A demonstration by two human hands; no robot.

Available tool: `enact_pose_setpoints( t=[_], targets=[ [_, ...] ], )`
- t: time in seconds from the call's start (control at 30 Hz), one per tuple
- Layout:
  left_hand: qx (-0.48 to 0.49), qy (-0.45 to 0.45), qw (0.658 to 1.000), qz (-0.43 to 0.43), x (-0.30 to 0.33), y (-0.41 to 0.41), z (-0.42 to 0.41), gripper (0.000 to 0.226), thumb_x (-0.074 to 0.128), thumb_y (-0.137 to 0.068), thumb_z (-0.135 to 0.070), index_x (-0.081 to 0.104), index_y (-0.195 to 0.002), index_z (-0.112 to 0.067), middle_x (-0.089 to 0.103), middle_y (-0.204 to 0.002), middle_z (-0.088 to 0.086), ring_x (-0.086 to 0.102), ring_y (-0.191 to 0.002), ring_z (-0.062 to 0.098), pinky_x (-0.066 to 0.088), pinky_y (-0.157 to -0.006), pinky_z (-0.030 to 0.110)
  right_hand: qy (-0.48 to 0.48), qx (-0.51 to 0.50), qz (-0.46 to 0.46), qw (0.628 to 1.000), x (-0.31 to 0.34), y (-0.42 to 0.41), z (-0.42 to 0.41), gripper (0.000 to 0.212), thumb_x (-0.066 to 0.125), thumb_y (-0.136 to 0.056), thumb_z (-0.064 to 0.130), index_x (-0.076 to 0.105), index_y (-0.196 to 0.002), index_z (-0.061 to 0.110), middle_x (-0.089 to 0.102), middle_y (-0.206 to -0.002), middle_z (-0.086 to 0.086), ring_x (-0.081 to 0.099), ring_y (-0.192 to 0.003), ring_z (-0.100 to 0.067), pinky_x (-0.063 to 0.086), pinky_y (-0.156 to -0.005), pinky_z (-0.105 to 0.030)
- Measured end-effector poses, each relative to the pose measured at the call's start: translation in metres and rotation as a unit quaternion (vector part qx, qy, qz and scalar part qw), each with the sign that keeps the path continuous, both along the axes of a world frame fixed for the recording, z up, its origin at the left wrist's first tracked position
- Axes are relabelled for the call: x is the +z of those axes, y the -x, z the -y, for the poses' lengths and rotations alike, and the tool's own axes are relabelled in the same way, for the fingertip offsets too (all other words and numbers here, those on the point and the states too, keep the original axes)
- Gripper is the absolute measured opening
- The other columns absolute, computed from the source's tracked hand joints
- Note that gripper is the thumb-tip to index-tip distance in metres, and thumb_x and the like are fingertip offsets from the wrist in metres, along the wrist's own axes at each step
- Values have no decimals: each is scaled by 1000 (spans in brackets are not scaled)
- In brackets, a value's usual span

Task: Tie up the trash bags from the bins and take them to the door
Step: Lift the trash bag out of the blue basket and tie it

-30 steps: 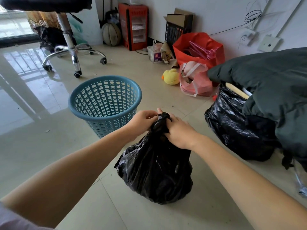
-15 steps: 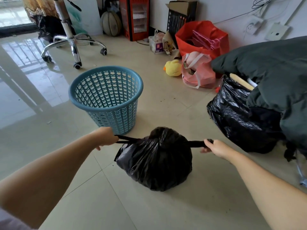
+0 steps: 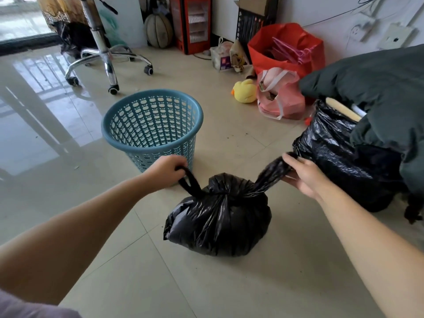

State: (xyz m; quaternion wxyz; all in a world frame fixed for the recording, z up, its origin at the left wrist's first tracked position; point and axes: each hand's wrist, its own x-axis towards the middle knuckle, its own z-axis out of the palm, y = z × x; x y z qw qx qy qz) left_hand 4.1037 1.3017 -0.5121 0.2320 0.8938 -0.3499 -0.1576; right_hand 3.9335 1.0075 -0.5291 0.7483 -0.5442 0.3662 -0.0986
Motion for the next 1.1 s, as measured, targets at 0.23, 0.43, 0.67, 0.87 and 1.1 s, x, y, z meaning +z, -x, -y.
enact_pose_setpoints(
  t=[0.23,0.43,0.67,0.87,1.1],
  targets=[
    [-115,71,991,-6,39,52,70,54,54,-85,-16,39,-136,-26,57,-77,-4,53,-66,18,44,-62,31,120,216,-42,968,42,-43,-74,16,55,-94,25,62,-87,12,62,-77,-3,61,-66,-14,52,-62,-26],
    [-98,52,993,-43,27,45,70,35,65,-83,-24,60,-116,-15,56,-108,6,57,-92,22,45,-80,28,111,339,-10,934,52,-33,-84,16,50,-96,16,63,-100,9,60,-84,-3,57,-75,-11,51,-70,-20],
    [20,121,972,-201,25,38,71,13,55,-85,-10,61,-75,-5,52,-64,4,46,-63,19,34,-58,28,212,390,13,896,46,-35,-99,21,61,-88,6,55,-108,10,61,-83,0,59,-74,-9,48,-72,-22],
    [39,183,914,-361,4,24,63,24,62,-89,-15,62,-94,8,39,-43,-9,36,-41,10,39,-59,25,33,281,28,959,31,-33,-74,14,47,-94,2,59,-90,8,58,-63,1,57,-73,-16,47,-68,-25],
    [-85,-34,992,-84,-17,27,58,43,48,-94,-46,59,-78,-7,55,-70,5,49,-64,19,36,-57,29,282,297,-55,911,-6,-22,-68,25,52,-95,30,50,-75,15,46,-55,3,42,-50,-11,34,-60,-28]
  ],
)
